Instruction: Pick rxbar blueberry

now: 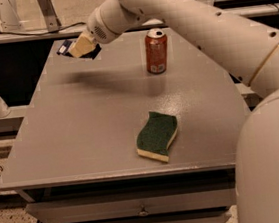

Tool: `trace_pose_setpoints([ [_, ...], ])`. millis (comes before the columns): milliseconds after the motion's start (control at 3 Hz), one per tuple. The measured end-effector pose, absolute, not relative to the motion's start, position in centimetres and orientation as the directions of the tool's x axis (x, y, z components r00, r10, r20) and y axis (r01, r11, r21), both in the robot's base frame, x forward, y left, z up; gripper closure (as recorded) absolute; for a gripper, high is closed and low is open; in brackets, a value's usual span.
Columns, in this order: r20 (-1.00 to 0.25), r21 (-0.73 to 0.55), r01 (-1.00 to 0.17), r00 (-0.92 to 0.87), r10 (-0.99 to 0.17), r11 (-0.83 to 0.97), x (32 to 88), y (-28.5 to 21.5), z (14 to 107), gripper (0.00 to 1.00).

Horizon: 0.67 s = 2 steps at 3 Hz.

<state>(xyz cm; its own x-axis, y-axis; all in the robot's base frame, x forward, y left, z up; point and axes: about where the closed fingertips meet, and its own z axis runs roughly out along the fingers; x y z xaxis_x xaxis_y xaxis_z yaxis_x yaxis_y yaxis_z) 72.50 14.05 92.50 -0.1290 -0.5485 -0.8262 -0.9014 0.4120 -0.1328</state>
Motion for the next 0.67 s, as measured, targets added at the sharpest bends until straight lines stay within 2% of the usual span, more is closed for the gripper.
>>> trace_pose_setpoints([
  [333, -0.869, -0.091, -0.879, -0.159, -0.468, 0.468, 71.97, 9.71, 93.73, 1.0],
  [667, -0.869, -0.091, -0.88, -0.158, -0.469, 0.466, 71.96, 9.84, 93.71, 1.0],
])
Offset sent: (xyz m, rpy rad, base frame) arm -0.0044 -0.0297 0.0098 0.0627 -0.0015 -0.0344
